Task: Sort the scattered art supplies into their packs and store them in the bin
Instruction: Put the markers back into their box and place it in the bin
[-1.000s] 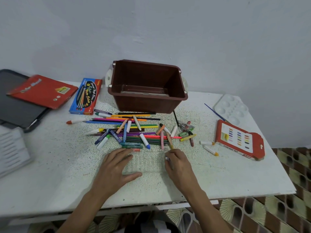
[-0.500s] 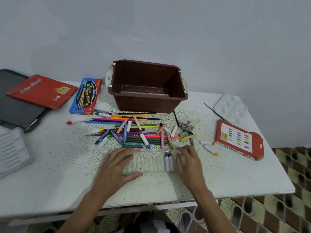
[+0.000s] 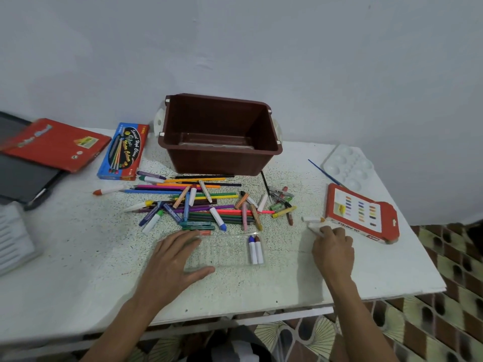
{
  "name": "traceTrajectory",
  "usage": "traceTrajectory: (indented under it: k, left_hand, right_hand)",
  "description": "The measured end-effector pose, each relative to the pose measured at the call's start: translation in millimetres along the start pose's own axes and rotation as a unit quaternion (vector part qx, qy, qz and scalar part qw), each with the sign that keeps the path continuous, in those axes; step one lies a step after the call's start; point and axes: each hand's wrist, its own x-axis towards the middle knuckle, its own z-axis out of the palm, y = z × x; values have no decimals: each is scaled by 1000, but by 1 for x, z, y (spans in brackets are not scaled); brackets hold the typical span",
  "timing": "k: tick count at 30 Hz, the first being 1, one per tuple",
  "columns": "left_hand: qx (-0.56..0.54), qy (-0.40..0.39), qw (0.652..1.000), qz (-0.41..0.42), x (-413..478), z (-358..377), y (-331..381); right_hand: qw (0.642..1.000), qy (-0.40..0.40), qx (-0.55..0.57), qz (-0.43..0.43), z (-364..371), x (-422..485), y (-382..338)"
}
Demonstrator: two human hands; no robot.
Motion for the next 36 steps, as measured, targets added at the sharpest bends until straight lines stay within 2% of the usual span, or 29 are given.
traceTrajectory:
  k: [3, 6, 9, 12, 18, 24, 30, 36]
  left_hand:
    - [-10, -7, 1000, -7, 0, -1, 0]
    - [-12, -14, 1000, -7, 0, -2, 1]
    - [-8, -24, 1000, -4, -1, -1, 0]
    - [-5, -24, 1000, 1, -1, -1, 1]
    - [12, -15, 1000, 12, -1, 1, 0]
    - [26, -44, 999, 11, 0, 3, 0]
    - [36, -45, 998, 25, 2, -1, 3]
    - [38, -42, 998, 25, 2, -2, 5]
  right_hand:
    - [999, 14, 39, -5, 0, -4, 0]
    - [985, -17, 168, -39, -8, -8, -9]
    - [954, -52, 287, -74, -20, -17, -22]
    - [918, -92, 381, -61, -30, -25, -37]
    - [845, -173, 500, -73, -38, -33, -62]
    - [851, -212, 463, -126, -37, -36, -81]
    - [877, -239, 352, -222, -41, -26, -88]
    - [883, -243, 262, -305, -44, -17, -98]
